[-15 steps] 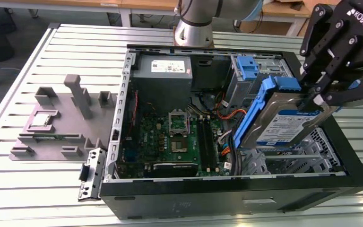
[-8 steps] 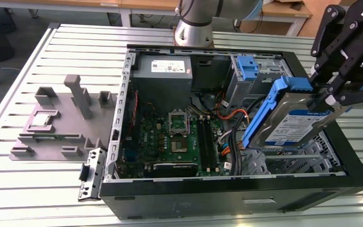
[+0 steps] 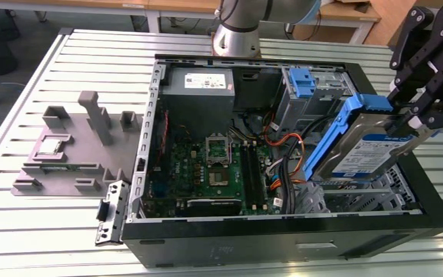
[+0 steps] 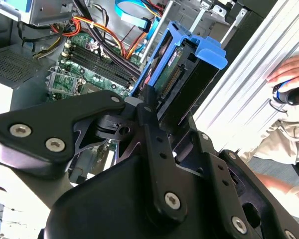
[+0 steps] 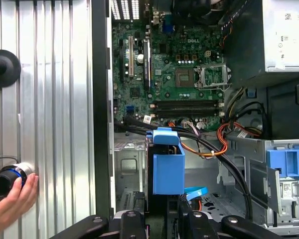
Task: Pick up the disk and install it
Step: 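Insert the disk into the insertion slot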
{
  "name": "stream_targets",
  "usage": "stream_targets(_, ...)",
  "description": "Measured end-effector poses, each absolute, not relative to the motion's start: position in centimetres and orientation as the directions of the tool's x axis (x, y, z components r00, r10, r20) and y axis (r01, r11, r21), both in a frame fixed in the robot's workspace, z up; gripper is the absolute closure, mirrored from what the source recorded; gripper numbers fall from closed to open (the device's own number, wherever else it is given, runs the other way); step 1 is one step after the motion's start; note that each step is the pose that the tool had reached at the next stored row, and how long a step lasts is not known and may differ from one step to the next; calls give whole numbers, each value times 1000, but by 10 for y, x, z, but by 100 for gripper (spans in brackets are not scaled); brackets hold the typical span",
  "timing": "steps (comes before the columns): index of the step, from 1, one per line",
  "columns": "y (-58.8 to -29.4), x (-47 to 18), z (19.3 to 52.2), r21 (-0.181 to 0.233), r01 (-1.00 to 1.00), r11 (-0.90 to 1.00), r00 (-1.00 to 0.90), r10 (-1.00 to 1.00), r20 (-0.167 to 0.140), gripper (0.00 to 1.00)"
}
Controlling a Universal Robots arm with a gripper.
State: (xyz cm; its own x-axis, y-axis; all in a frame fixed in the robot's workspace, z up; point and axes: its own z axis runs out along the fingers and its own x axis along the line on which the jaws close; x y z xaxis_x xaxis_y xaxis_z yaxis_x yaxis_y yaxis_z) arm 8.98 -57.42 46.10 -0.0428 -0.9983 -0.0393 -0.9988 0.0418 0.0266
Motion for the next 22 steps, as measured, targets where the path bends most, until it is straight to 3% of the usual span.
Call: stream_targets(22, -574, 116, 460, 27, -999, 42, -43, -998, -39, 65)
